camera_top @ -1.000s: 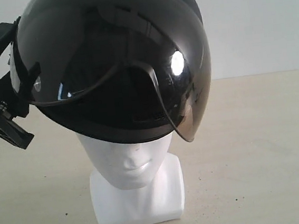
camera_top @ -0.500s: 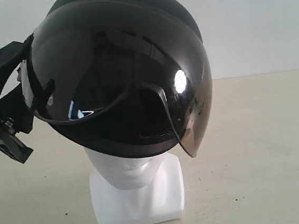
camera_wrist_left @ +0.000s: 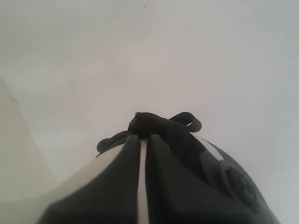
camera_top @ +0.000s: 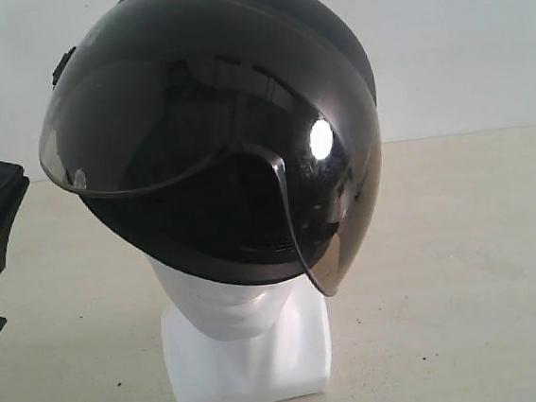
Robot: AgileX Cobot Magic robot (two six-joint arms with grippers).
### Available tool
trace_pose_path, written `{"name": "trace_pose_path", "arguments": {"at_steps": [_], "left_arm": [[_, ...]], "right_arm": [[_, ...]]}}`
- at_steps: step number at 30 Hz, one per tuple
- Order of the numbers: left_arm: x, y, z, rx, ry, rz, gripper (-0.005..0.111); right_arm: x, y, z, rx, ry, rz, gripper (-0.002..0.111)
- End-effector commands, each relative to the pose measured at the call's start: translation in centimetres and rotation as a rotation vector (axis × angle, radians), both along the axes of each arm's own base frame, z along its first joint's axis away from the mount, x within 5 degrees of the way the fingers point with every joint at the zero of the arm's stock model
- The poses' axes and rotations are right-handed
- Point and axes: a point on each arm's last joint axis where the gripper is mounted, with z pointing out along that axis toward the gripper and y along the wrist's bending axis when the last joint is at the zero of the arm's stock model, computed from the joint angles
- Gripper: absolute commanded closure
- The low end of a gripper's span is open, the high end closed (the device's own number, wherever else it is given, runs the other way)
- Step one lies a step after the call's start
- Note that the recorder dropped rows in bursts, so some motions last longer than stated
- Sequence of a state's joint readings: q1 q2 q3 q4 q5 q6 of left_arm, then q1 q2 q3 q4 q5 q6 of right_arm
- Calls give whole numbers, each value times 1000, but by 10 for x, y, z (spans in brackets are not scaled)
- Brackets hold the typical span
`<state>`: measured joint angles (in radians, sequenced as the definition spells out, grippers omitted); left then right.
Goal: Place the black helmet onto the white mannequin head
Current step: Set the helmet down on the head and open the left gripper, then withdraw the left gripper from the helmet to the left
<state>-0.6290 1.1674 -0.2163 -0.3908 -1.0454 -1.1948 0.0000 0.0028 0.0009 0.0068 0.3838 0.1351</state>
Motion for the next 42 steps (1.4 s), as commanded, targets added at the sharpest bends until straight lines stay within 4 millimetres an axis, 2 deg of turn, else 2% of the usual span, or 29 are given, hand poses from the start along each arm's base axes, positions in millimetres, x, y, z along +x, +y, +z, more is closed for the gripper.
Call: {"name": "trace_pose_path", "arguments": {"at_steps": [1, 11, 20, 23, 30, 36, 39, 42], "left_arm": [[-1, 2, -1, 24, -9, 13, 102], [-7, 9, 6, 203, -138, 79, 102], [-38, 46, -10, 257, -122, 237, 102], [-45, 45, -7, 274, -159, 185, 102], [-54, 39, 2, 458, -298, 119, 102], [-55, 35, -6, 643, -263, 76, 102], [-55, 32, -10, 738, -262, 46, 102], [-55, 31, -14, 763, -229, 14, 102]], "right_arm": [[0, 0, 1, -3, -8, 1, 102], [0, 0, 1, -3, -8, 1, 102], [0, 0, 1, -3, -8, 1, 102], [0, 0, 1, -3, -8, 1, 102], [0, 0, 2, -30, -20, 4, 102], [4, -1, 24, -243, -261, 27, 102], [3, 0, 41, -270, -457, 23, 102], [-2, 2, 60, -267, -667, 14, 102]]}}
